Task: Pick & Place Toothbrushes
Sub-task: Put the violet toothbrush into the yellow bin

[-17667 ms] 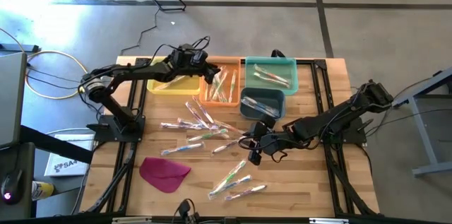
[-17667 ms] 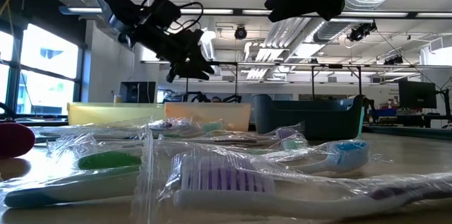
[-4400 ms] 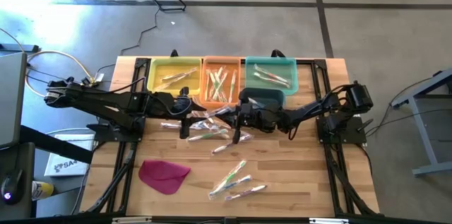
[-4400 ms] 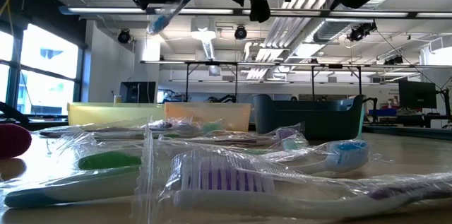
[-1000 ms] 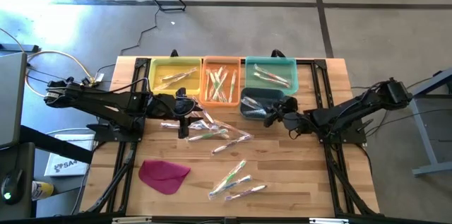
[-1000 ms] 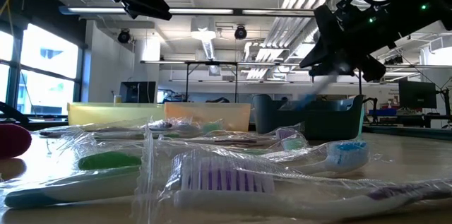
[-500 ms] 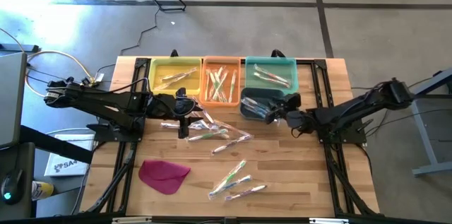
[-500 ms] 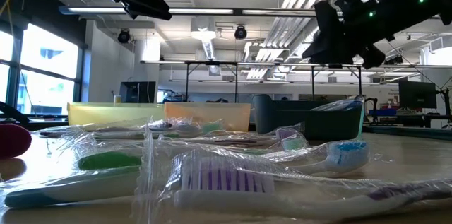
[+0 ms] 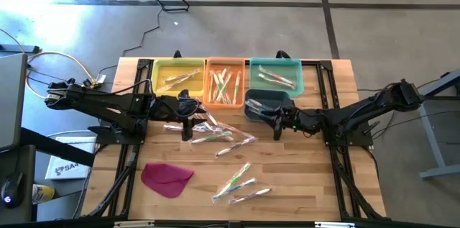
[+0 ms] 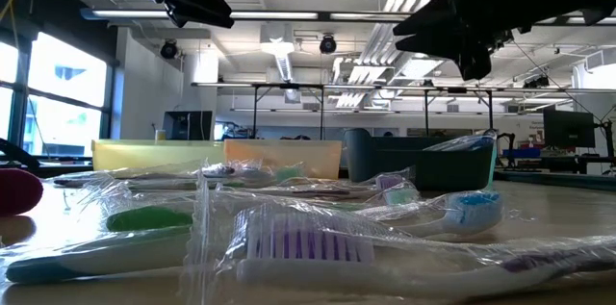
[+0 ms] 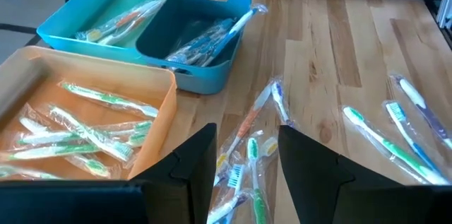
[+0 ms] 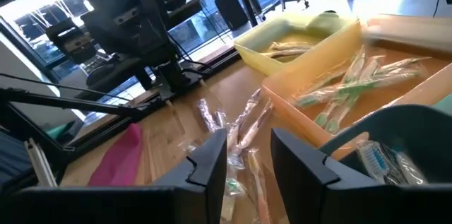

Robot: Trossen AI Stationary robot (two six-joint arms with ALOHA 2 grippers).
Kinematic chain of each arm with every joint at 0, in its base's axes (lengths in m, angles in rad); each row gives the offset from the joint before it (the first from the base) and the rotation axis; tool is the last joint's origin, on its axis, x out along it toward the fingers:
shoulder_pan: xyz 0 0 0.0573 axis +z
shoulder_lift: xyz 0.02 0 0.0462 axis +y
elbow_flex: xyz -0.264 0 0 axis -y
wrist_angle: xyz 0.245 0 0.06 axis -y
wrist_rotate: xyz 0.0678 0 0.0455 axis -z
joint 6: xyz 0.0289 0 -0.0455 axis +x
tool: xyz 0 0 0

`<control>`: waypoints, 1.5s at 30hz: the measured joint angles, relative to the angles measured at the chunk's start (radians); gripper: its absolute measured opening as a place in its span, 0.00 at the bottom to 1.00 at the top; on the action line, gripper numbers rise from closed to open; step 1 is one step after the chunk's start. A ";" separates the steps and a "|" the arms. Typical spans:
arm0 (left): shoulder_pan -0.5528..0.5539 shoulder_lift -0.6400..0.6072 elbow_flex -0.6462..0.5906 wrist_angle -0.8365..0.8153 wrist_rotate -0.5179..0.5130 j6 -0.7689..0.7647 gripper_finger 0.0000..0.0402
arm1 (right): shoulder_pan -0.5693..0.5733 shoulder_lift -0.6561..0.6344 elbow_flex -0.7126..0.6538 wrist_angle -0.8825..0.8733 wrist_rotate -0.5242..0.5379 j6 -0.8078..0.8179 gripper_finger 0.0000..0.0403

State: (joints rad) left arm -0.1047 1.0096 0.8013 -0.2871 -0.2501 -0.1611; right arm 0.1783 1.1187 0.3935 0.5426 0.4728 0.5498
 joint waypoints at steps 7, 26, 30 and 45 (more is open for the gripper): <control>0.000 0.009 0.000 0.000 0.001 -0.032 0.37 | -0.009 0.000 0.000 0.000 0.007 0.000 0.25; 0.000 0.126 0.000 0.162 0.001 -0.021 0.37 | -0.030 0.001 0.000 -0.013 0.018 -0.129 0.24; 0.000 0.117 0.000 0.179 0.000 0.044 0.37 | -0.030 0.001 0.000 -0.035 0.018 -0.133 0.24; 0.000 0.108 0.000 0.180 -0.002 0.104 0.37 | -0.030 0.001 -0.001 -0.039 0.023 -0.130 0.24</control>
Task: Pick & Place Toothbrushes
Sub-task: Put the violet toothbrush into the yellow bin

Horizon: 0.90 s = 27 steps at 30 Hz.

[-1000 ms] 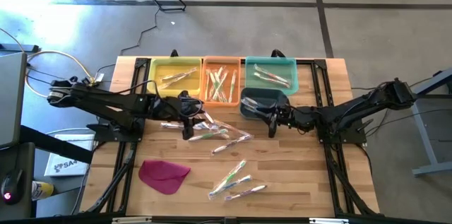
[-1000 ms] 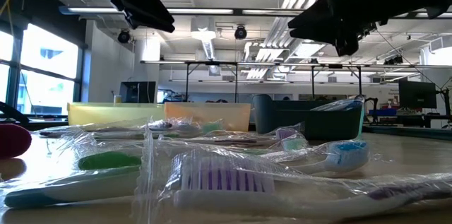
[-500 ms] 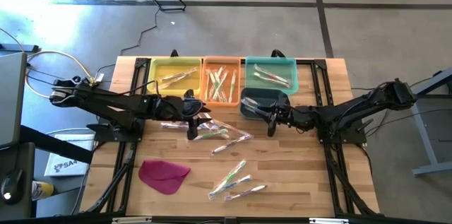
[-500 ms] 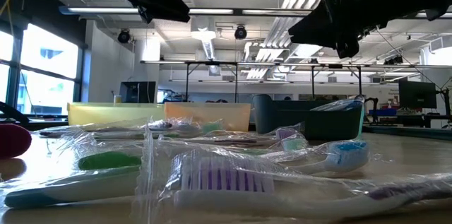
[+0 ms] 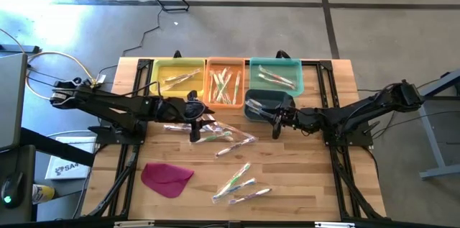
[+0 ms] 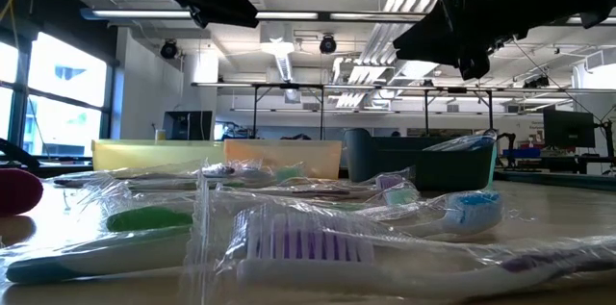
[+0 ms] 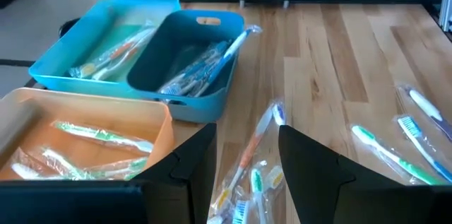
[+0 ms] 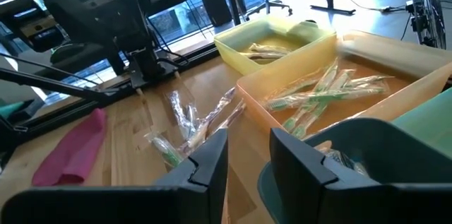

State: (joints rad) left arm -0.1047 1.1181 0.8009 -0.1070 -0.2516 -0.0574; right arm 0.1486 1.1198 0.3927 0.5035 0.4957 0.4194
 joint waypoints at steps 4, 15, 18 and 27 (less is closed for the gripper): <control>0.000 -0.003 0.000 -0.006 -0.001 0.001 0.37 | 0.000 0.000 0.000 0.000 0.000 0.008 0.24; -0.058 -0.102 0.000 -0.260 0.002 -0.080 0.37 | 0.000 0.000 0.000 0.002 0.000 0.058 0.24; -0.105 -0.119 0.000 -0.333 0.002 -0.081 0.37 | 0.000 0.000 0.000 0.001 0.000 0.058 0.24; -0.191 -0.122 0.000 -0.518 -0.001 -0.145 0.37 | 0.000 0.000 0.000 0.001 0.000 0.051 0.24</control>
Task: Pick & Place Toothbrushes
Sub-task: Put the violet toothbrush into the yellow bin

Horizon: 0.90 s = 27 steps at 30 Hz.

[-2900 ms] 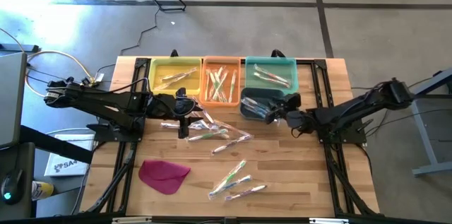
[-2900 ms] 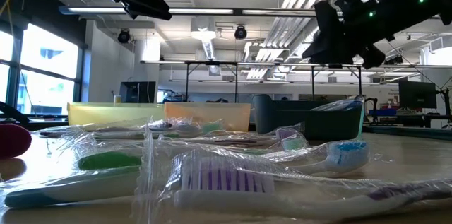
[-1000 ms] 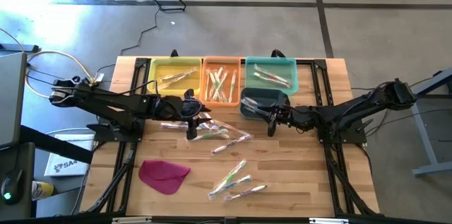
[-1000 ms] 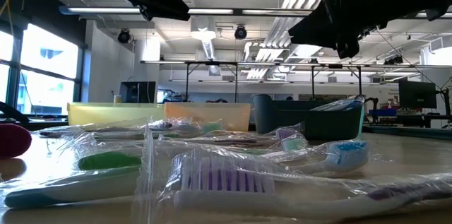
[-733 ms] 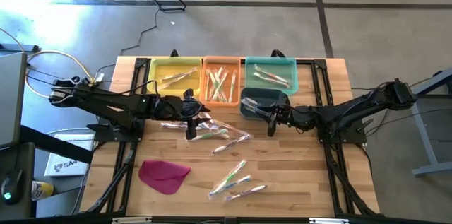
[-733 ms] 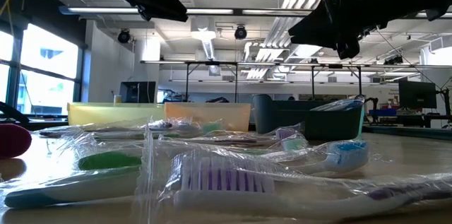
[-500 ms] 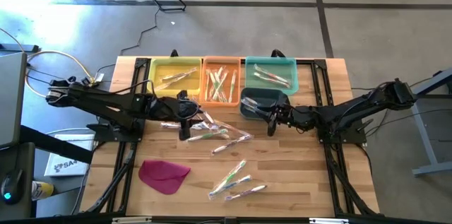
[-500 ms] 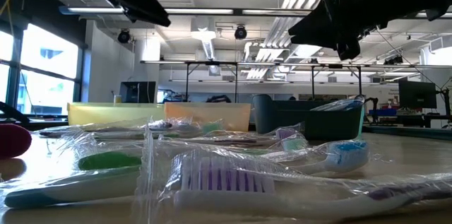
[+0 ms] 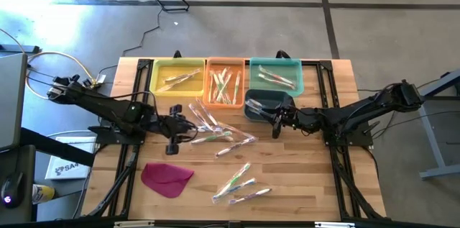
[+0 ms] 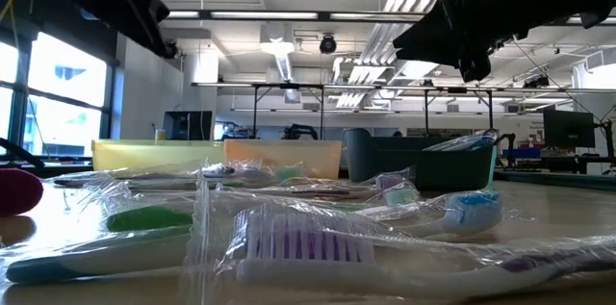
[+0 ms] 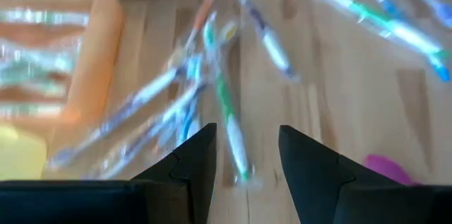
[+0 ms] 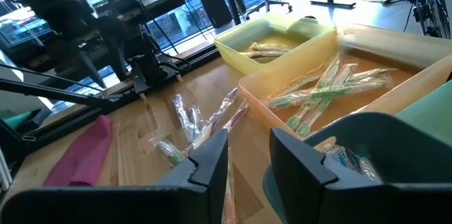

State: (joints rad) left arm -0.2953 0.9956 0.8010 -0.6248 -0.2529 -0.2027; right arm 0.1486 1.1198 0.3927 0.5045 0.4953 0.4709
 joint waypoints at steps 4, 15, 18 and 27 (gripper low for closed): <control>0.001 0.000 0.000 -0.084 -0.042 -0.073 0.37 | 0.000 0.000 0.000 -0.001 0.000 0.000 0.24; 0.001 0.000 0.000 -0.230 -0.084 -0.110 0.37 | 0.000 0.000 0.000 -0.001 0.002 -0.005 0.24; 0.001 0.002 0.000 -0.231 -0.120 -0.118 0.37 | 0.000 0.000 0.000 -0.001 0.000 -0.005 0.24; 0.001 0.004 0.000 -0.157 -0.168 -0.121 0.37 | 0.000 0.000 0.000 -0.001 0.003 -0.006 0.24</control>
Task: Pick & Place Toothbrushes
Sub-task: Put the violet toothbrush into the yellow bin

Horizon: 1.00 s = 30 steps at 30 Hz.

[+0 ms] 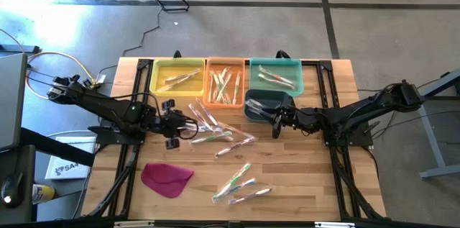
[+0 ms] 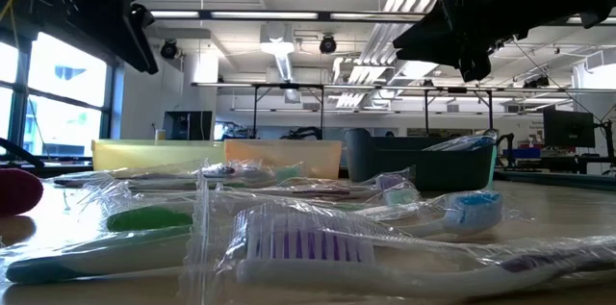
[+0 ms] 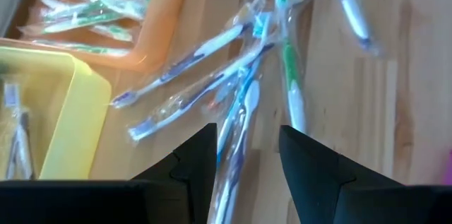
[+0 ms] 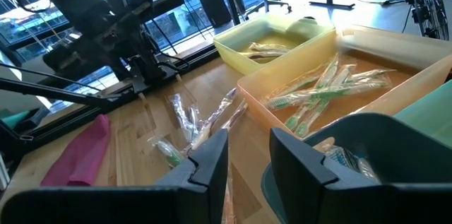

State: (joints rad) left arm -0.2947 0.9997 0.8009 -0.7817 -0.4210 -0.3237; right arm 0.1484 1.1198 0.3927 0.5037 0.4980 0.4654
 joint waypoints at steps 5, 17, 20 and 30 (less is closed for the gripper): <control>0.001 0.000 0.000 -0.045 0.033 -0.002 0.37 | 0.000 0.000 0.000 -0.001 0.000 0.000 0.24; 0.125 0.001 -0.049 -0.114 0.149 -0.030 0.37 | 0.000 0.000 0.000 0.000 0.001 -0.001 0.24; 0.173 0.007 -0.051 -0.105 0.171 0.003 0.37 | 0.000 0.000 0.000 0.000 0.000 -0.001 0.24; 0.238 0.006 -0.051 -0.097 0.210 0.031 0.37 | 0.000 0.000 0.000 -0.006 0.000 0.000 0.24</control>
State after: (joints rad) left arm -0.0566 1.0061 0.7502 -0.8784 -0.2111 -0.2932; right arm 0.1482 1.1198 0.3927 0.4975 0.4984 0.4652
